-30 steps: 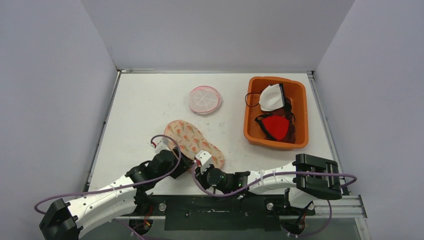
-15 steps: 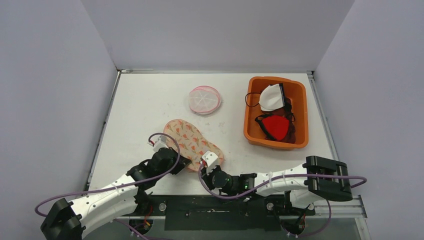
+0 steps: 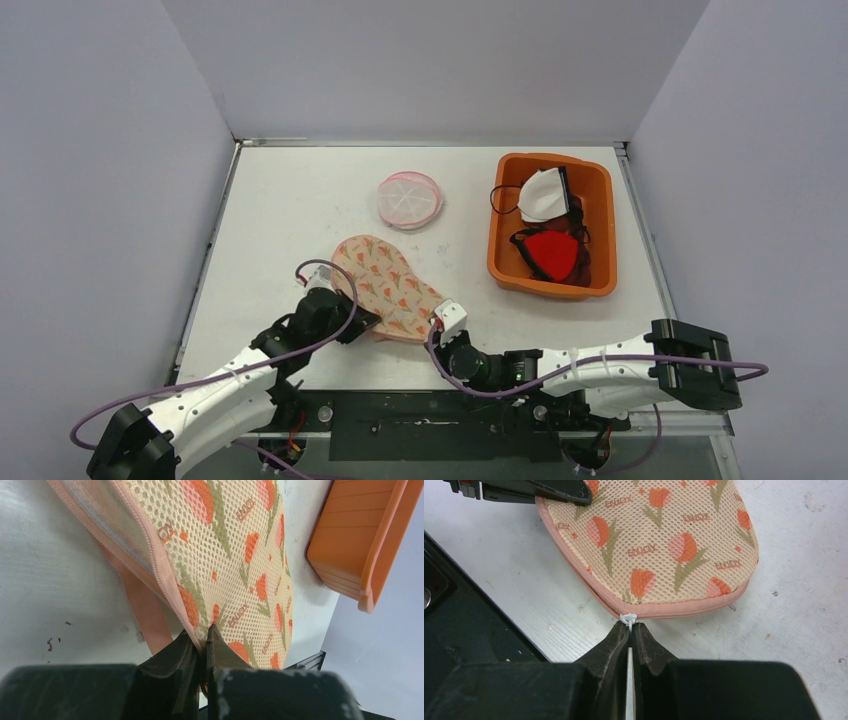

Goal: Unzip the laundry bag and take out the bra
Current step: Unzip the laundry bag at the center of the board.

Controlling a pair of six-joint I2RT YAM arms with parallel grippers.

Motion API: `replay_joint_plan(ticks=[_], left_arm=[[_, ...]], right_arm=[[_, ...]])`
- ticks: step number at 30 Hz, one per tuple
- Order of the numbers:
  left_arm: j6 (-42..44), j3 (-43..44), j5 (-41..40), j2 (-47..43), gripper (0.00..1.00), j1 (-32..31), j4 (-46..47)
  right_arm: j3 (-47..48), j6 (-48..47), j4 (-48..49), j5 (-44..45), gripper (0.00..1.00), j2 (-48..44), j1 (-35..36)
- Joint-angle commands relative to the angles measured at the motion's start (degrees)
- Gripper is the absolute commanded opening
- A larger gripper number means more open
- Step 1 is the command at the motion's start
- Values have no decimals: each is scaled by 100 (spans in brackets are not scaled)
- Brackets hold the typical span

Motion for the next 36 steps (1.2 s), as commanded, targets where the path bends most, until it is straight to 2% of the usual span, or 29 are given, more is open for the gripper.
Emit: replay_joint_plan(ticks=[1,8,10,11,15,18,20,24,29,32,36], left_arm=[[631,81,-24,267,0,398,315],[1300,738,458,1446,0,653,745],[1519,1053,579,1787,0,687,707],[1602,1234,568,1894,4,700,526],[1854,1714,479,1767,55,712,-313],[2047,1660,254,1176,83,712,-1158],[2066,1553,186,698,94,712,-1684],[1745,1254,522,-401,97,679,-2310],[828,512,989,-1605,97,591,-2038],[456,62,1154,-1762,98,581,-1581],[359,-166,1380,-1262,96,572,-781]], right_arm=[[-152,119,-286,356,5,-291,3],[-257,154,10,-29,5,-269,39],[-241,141,203,-230,5,-100,39],[-178,120,299,-291,5,5,39],[144,-60,562,-519,5,404,36],[401,-296,790,-715,5,749,-17],[618,-429,939,-922,5,962,-130],[992,-574,1101,-1399,5,1339,-349],[1353,-590,1237,-1846,5,1671,-536],[1550,-579,1255,-1960,5,1822,-534],[1700,-527,1276,-2032,5,1937,-506]])
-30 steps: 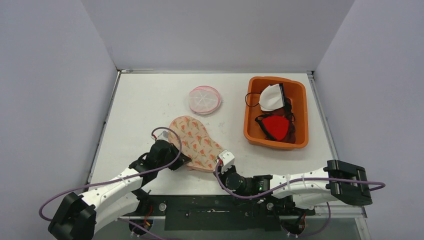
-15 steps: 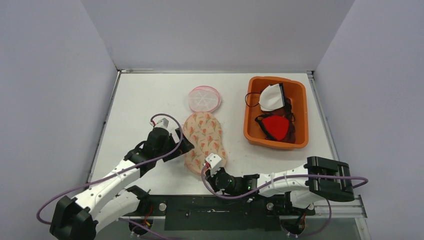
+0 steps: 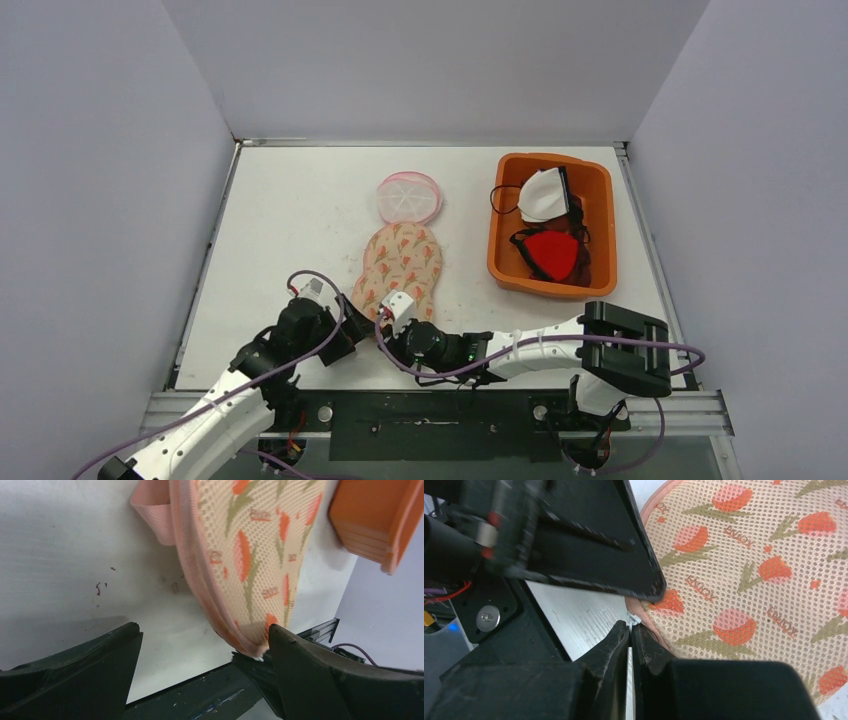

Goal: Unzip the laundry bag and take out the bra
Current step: Unzip the laundry bag at the center of the board.

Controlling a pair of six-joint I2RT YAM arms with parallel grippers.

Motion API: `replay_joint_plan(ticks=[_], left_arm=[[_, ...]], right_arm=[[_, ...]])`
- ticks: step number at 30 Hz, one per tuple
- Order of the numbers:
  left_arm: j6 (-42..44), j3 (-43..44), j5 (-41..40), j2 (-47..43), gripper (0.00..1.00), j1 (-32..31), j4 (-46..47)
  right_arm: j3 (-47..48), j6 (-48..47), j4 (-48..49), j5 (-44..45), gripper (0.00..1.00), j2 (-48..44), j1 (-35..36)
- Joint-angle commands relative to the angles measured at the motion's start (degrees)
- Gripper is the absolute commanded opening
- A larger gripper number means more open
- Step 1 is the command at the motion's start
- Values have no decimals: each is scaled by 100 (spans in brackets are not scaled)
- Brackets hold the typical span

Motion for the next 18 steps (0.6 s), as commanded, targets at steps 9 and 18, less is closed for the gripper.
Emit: replay_joint_plan(ticks=[9,18], left_arm=[[-425,99,-84,1201,77,-52,1617],[-461,109,-202,1451,24,-43,1827]], right_arm=[[332,-1,323,-197,5,103,100],[53,40,139,9,5,-208,136]])
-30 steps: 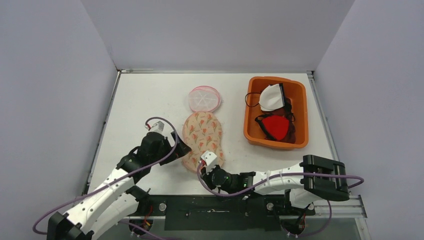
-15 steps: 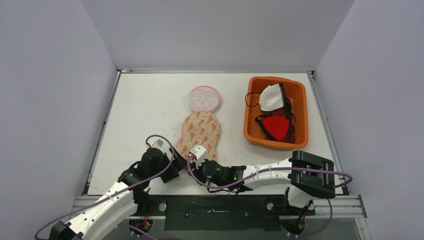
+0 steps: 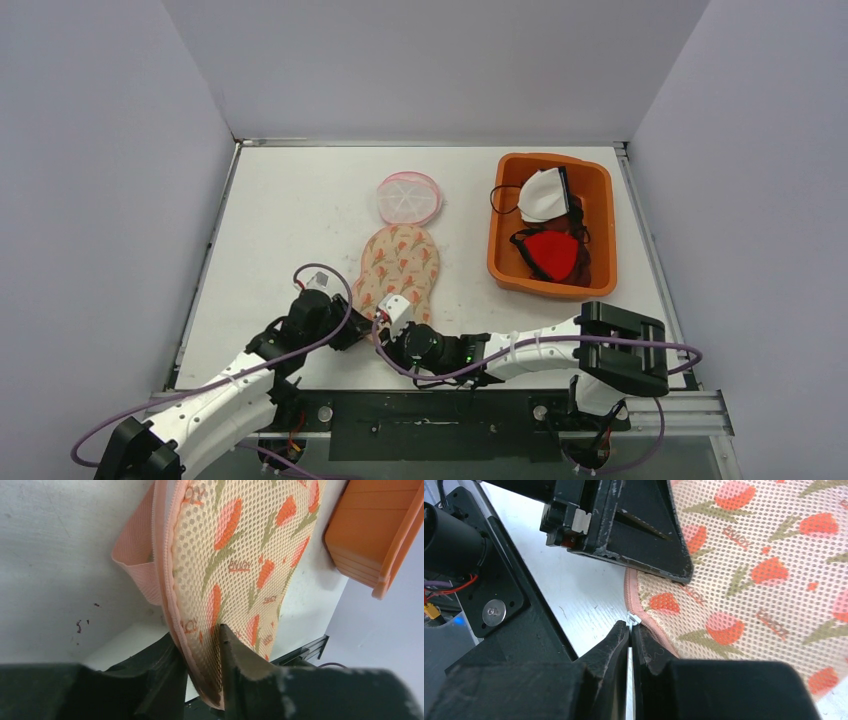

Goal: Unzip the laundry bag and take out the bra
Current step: Unzip the laundry bag at the center of the board.

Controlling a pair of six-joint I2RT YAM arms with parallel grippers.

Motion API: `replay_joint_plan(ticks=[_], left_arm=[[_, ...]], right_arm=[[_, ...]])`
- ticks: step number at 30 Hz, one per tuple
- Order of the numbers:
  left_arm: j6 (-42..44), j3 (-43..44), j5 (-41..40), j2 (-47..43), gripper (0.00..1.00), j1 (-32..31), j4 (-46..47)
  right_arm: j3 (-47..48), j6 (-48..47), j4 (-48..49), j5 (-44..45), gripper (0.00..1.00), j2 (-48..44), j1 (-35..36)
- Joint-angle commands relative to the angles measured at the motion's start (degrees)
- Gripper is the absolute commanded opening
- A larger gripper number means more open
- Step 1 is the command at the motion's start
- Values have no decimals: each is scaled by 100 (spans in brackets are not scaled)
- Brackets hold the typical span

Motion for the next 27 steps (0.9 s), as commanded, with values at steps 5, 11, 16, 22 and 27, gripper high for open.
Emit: replay_joint_plan(ticks=[5,11,16,22,27], left_arm=[[56,306,-234,91,0,22,352],[171,339,-286,274,0,135,385],[292,369,-135,651,0,232,657],[570,554,30,1155,0,343,905],[760,714,236,1569,6,480,1104]], right_arm=[[-223,16,-101,439,5,-576,118],[-646,138,-438,863,5,-1072,168],[-1073,336,-573,1125,5,-1445,153],[-1517,552,-750,1503,5,-1834,108],[-1628,610,-685,1460,5,-1950,38]])
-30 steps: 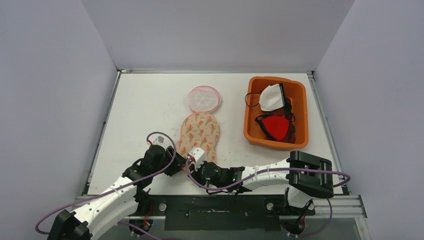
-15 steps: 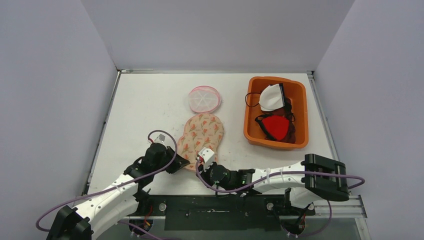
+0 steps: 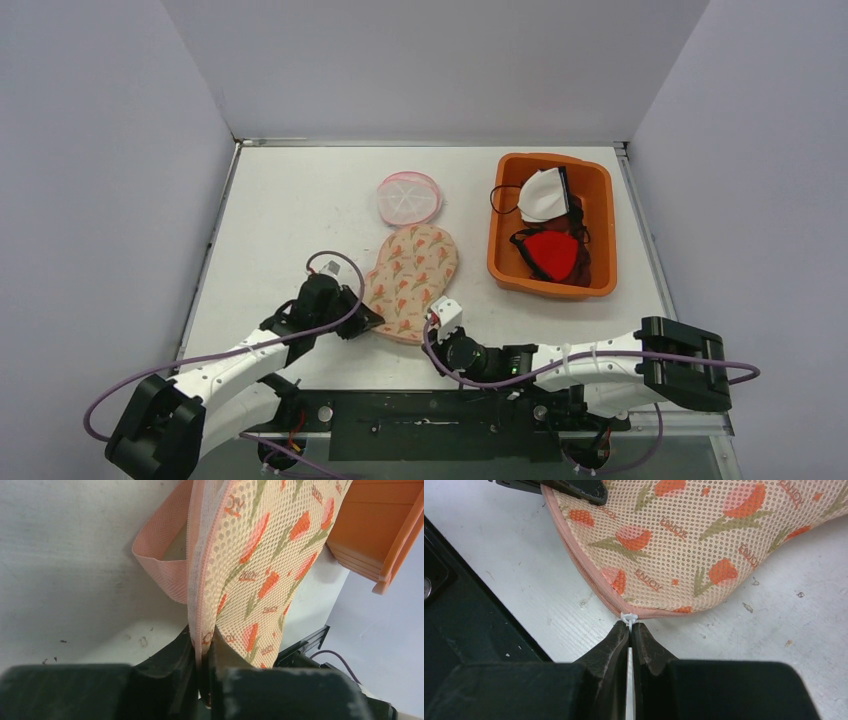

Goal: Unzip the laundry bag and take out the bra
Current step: Unzip the laundry bag at the center of the board.

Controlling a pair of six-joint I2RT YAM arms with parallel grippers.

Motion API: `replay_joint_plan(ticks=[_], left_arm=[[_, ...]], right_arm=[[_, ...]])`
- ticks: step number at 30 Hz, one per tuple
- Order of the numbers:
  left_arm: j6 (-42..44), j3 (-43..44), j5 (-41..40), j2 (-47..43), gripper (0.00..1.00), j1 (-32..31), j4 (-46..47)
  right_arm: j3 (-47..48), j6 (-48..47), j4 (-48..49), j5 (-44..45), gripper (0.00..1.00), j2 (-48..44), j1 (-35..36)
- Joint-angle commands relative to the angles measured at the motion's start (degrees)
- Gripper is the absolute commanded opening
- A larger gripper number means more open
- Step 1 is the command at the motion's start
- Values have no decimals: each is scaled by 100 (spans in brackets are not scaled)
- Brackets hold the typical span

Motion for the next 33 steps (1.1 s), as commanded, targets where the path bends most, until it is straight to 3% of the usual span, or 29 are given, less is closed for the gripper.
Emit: replay_joint_plan(ticks=[1,4,6,8,11,18,26,29,33], left_arm=[[476,365,-185,281,14,218,368],[565,391,93,293,63,203,574],[581,422,165,200,82,192,290],[543,360,267,6,92,165,66],[424,261,347,-476,97,33,-245],[-3,79,141,-1343,97,-565,-727],[-112,37,-277,-1386,96,-780,-930],[-89,-18,-547,-1523,82,-763,-979],[41,-29,-733,-1542,37,-617,-872]], right_arm=[[-40,103,-30,256,5,-183,-33],[54,58,87,173,5,-78,-32],[184,-10,131,111,5,35,-32],[322,-86,173,14,5,156,-32],[625,-250,248,-121,5,385,-40],[1321,-578,410,-477,5,1091,-76],[1660,-672,434,-584,5,1371,-49],[1592,-656,436,-569,5,1237,-49],[1506,-630,417,-539,5,1117,-49]])
